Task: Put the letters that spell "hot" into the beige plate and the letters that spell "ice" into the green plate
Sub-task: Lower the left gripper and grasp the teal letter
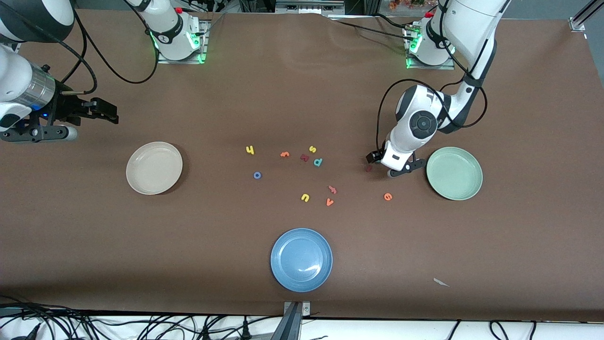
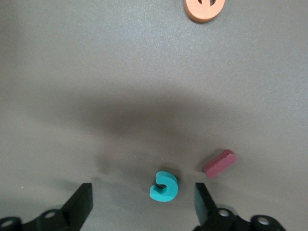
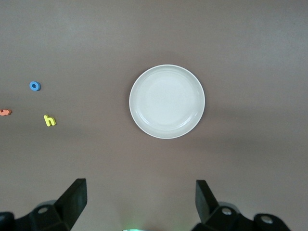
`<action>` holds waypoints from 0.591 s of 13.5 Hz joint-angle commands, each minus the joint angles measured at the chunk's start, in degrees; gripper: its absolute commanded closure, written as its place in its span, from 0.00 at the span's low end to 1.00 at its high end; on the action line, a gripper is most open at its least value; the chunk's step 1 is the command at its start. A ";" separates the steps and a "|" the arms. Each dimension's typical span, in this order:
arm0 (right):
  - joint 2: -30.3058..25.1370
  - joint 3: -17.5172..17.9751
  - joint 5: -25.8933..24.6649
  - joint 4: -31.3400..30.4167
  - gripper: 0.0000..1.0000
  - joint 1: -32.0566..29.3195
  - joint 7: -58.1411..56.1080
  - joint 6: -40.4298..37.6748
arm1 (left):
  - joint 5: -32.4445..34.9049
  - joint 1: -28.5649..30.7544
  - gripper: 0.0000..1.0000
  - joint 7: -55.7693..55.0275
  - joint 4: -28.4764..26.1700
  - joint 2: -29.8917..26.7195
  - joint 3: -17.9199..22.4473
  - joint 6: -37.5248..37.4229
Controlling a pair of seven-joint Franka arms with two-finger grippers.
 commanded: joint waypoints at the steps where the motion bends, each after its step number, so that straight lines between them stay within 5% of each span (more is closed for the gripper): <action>1: -0.67 -0.09 0.86 -0.55 0.00 -0.24 -0.20 -0.37 | -1.90 0.03 0.21 1.13 0.14 0.68 -0.14 0.64; 8: -0.58 -0.09 0.86 -0.55 0.00 -0.24 -0.20 -0.37 | -1.90 -0.32 0.28 0.51 1.11 1.56 -0.14 0.55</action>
